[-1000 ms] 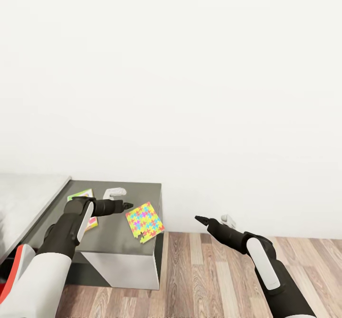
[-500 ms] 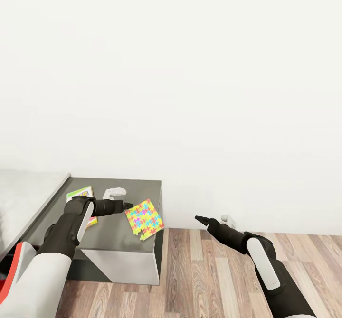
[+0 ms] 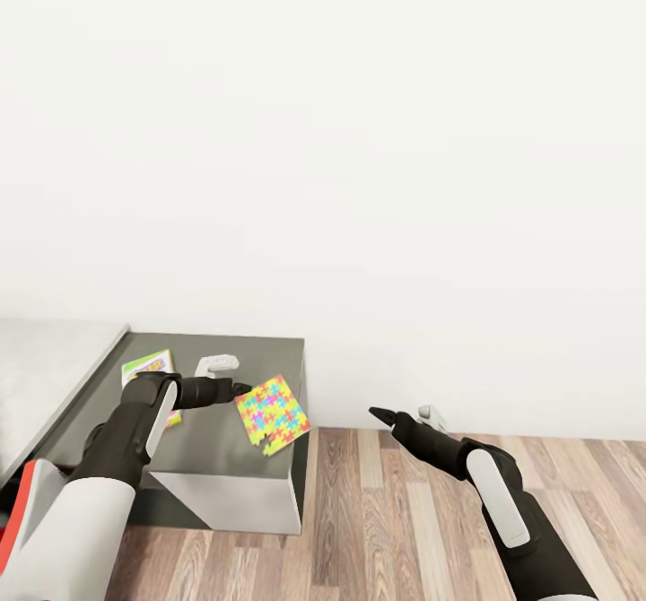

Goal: Put all the toys in the child's room - the three board games (two on the bed and one on the table), the two jigsaw puzzles on the table, and the tennis ball on the table - inside the toy box on the table in the child's room.

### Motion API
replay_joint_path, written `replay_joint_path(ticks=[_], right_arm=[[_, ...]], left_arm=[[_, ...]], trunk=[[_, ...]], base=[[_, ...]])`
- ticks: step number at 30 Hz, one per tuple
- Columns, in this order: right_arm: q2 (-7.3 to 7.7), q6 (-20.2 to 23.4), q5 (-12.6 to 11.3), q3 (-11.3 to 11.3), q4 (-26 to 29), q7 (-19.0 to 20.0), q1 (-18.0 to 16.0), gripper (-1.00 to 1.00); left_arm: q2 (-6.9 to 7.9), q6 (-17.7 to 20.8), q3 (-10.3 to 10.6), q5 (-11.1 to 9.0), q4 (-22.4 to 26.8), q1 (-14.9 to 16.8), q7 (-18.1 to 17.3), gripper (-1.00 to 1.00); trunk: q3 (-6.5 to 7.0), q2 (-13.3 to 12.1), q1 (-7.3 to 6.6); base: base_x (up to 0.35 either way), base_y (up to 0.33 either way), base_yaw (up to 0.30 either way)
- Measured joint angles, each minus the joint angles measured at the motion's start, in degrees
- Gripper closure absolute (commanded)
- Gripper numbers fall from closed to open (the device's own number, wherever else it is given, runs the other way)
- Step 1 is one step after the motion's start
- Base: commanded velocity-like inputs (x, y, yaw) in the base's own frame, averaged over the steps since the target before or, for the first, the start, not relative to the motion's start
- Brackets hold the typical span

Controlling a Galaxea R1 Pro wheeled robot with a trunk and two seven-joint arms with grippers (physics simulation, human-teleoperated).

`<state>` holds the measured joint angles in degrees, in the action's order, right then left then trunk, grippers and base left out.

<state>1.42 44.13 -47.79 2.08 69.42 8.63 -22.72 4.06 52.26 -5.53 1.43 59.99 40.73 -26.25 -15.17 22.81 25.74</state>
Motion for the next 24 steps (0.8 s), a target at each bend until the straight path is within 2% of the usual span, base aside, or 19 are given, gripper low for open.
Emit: replay_joint_path(ticks=[8,17,24], right_arm=[[0.0,-2.5,0.1,-0.5,0.0,0.1,0.0,-1.0],[0.0,-2.9,0.1,-0.6,0.0,0.2,0.0,-1.0],[0.0,-3.2,0.2,-0.6,0.0,0.2,0.0,-1.0]], left_arm=[[-0.01,0.0,0.0,0.0,0.0,0.0,0.0,-1.0],[-0.01,-0.1,0.0,0.0,0.0,0.0,0.0,-1.0],[-0.01,0.0,0.0,0.0,0.0,0.0,0.0,-1.0]], trunk=[[-0.55,0.0,-0.01],[-0.6,0.0,0.01],[-0.6,0.0,0.0]], base=[[0.234,0.047,0.0],[0.053,0.005,0.0],[0.151,0.006,0.0]])
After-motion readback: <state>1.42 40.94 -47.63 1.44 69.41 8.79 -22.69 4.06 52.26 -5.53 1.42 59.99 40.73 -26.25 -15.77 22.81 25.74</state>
